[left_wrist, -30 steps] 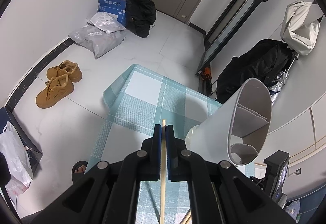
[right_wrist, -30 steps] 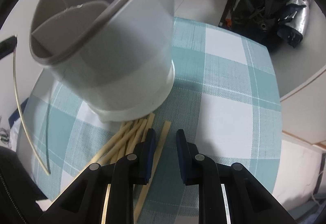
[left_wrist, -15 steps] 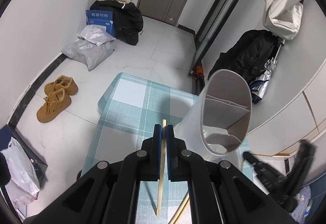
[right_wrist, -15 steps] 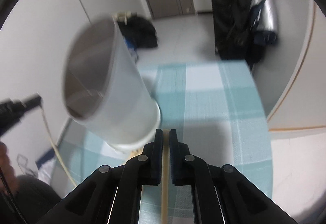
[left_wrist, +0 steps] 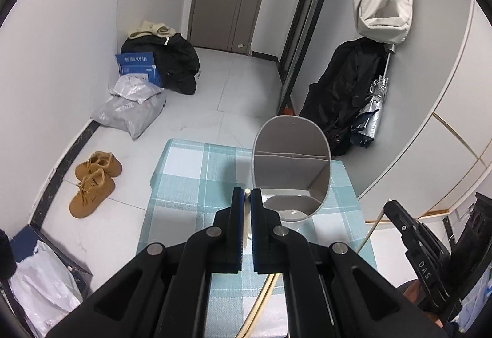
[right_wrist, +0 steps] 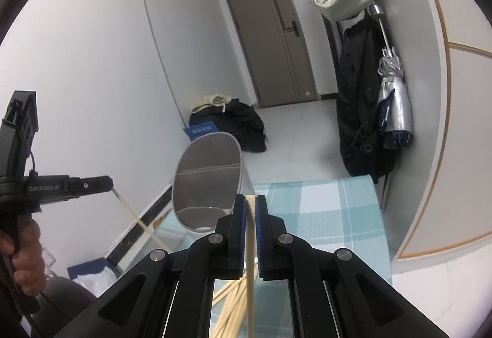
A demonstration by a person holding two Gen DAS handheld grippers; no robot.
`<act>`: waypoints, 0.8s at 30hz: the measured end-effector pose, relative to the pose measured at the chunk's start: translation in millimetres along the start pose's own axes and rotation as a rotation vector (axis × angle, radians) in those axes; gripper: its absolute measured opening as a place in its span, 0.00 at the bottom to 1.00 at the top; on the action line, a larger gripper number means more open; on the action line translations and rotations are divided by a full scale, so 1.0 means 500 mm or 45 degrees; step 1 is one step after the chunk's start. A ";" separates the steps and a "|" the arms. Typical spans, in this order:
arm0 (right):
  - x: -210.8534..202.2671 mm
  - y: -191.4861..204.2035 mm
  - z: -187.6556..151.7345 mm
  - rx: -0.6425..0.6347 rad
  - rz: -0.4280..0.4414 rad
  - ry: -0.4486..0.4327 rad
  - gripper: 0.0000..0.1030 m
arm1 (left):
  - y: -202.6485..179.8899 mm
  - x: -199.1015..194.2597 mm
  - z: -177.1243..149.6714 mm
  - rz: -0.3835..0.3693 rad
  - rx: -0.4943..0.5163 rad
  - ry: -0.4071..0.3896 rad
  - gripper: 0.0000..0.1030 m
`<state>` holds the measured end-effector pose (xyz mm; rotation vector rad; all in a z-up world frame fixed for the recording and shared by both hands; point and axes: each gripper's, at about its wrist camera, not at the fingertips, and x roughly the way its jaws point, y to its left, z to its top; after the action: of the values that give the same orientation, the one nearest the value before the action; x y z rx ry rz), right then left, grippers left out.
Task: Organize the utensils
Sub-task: 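Lift both held chopsticks and lower them into the white utensil holder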
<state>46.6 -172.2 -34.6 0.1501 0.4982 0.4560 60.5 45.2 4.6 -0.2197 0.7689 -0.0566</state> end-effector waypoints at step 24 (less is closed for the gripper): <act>-0.052 0.068 0.280 -0.171 0.163 -0.333 0.05 | -0.074 -0.080 0.215 -0.197 0.063 -0.082 0.00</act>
<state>81.9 -157.8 106.7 0.1106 0.2010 0.5845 107.6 33.1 115.0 -0.2329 0.6848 -0.2137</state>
